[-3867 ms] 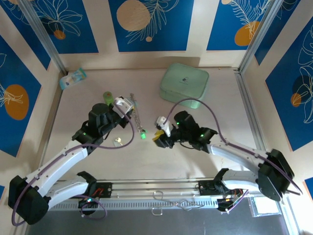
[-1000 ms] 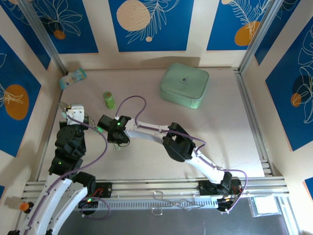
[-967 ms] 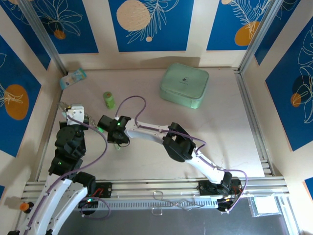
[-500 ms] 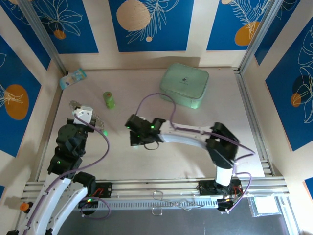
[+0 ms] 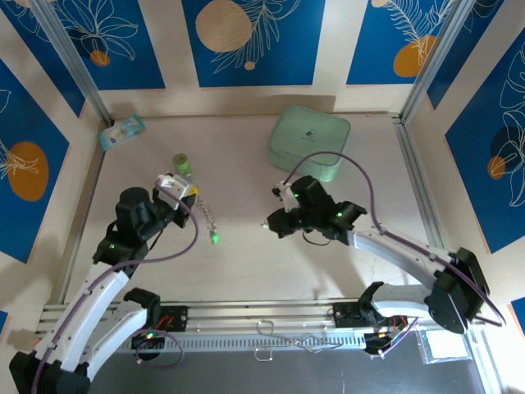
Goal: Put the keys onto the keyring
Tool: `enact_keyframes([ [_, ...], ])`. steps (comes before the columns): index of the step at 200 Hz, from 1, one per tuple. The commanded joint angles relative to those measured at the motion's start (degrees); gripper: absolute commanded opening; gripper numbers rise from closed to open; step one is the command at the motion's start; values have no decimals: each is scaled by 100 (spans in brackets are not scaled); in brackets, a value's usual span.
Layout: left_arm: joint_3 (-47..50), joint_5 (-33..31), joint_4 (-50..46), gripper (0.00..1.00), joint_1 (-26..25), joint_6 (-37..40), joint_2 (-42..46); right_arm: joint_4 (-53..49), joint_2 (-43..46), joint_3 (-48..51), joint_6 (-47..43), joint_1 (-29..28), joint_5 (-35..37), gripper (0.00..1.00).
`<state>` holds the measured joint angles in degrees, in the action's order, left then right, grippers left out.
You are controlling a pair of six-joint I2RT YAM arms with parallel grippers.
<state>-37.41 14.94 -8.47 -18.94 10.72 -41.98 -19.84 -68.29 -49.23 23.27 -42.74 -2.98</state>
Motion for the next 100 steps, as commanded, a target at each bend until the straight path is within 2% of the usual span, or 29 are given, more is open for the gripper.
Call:
enact_keyframes([
  [1, -178, 1380, 171, 0, -76, -311, -185, 154, 397, 261, -757, 329, -931, 0],
  [42, -46, 2184, 440, 0, -459, -171, -540, 138, 803, 352, -1254, 556, -1444, 0],
  [100, 143, 2259, 879, 0, -1290, 286, -950, -27, 952, 290, -2009, 461, -1685, 0],
])
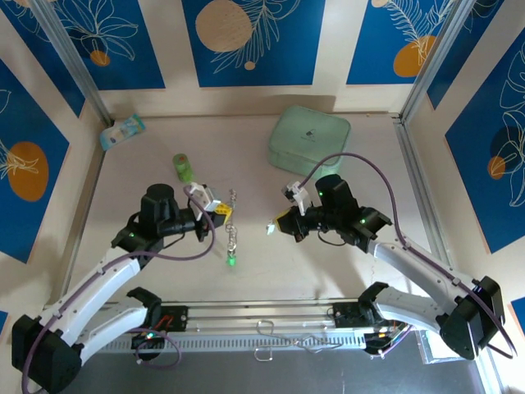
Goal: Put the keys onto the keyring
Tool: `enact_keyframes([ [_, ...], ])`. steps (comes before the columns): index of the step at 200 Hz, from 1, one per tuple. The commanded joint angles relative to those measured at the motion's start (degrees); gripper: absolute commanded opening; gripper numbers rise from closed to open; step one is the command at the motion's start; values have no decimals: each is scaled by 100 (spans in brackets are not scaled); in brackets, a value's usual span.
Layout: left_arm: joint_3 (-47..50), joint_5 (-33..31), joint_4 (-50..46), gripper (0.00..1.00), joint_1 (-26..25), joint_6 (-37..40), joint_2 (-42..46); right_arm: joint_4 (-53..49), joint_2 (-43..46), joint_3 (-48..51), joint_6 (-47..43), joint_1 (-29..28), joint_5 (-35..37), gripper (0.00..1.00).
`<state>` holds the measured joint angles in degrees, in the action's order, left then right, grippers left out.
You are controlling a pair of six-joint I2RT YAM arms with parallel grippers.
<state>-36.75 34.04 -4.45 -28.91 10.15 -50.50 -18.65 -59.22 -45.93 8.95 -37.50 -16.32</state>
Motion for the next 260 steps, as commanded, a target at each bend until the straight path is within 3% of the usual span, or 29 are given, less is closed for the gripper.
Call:
enact_keyframes([
  [1, 79, 349, 483, 0, -305, 349, -108, -150, 44, -48, -596, -69, -367, 0],
  [29, 80, 380, 574, 0, -603, 825, -244, -406, -108, -268, -945, -157, -644, 0],
  [118, -21, 130, 507, 0, -922, 1787, -412, -797, -769, -1015, -1387, -665, -490, 0],
  [260, -123, 147, 359, 0, -1011, 1920, -479, -403, -1037, -1146, -1273, -873, -5, 0],
])
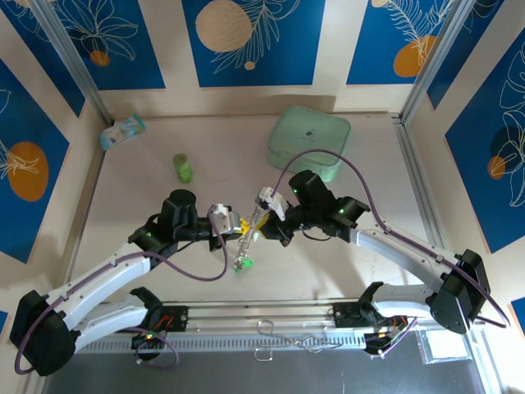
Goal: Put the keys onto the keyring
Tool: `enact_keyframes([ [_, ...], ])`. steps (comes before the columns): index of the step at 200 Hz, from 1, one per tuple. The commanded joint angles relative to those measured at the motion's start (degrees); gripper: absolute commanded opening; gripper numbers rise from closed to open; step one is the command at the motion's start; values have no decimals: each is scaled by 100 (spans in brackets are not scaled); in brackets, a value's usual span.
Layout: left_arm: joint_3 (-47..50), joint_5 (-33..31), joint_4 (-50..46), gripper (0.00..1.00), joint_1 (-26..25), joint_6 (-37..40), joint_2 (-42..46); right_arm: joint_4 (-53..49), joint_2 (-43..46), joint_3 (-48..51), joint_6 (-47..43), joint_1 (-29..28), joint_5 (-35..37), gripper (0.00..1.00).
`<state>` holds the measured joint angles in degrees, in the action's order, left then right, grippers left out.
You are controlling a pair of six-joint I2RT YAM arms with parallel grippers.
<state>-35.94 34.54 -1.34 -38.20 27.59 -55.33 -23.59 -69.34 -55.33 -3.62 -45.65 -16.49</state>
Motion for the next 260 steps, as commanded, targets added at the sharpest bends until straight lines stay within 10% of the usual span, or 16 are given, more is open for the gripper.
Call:
enact_keyframes([
  [1, -203, 96, 48, 0, -83, 176, 4, 92, -26, -211, -16, -58, 13, 0],
  [260, -264, -530, 247, 0, -127, -661, 20, 436, -246, -39, 814, -82, 797, 0],
])
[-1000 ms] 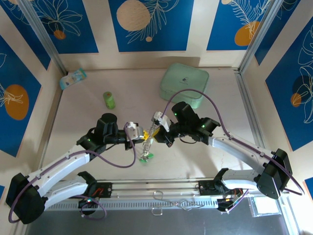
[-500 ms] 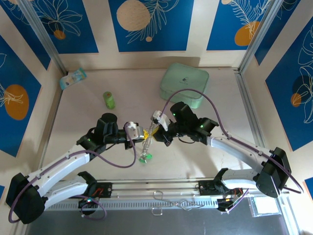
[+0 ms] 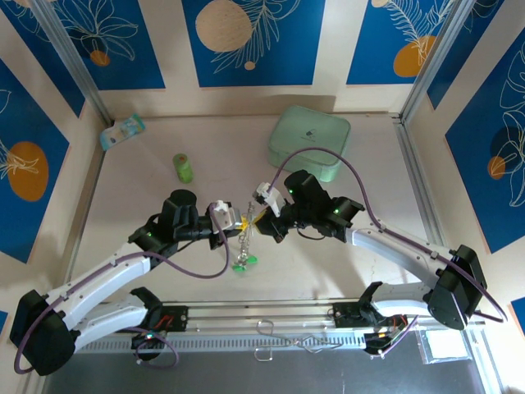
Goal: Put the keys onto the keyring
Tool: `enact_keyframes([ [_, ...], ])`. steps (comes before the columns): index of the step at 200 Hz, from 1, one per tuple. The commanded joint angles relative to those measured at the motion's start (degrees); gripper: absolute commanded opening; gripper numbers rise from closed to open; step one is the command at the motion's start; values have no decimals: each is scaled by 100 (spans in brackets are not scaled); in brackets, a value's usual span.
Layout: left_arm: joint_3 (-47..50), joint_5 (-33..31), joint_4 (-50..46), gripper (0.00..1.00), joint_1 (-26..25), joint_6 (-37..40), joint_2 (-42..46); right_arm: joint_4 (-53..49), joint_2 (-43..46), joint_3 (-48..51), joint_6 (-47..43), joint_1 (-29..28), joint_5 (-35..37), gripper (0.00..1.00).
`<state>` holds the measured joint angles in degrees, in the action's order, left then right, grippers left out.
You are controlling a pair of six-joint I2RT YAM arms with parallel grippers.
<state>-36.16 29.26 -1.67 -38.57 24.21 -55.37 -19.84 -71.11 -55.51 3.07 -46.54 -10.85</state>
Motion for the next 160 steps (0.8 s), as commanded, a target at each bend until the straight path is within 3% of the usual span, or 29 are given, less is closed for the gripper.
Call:
enact_keyframes([
  [1, -242, 0, 281, 0, -90, -334, 21, 55, -69, -17, 148, 6, 237, 0],
  [160, -374, 30, 416, 0, -90, -1523, -189, 19, -341, -180, 392, -13, 528, 0],
])
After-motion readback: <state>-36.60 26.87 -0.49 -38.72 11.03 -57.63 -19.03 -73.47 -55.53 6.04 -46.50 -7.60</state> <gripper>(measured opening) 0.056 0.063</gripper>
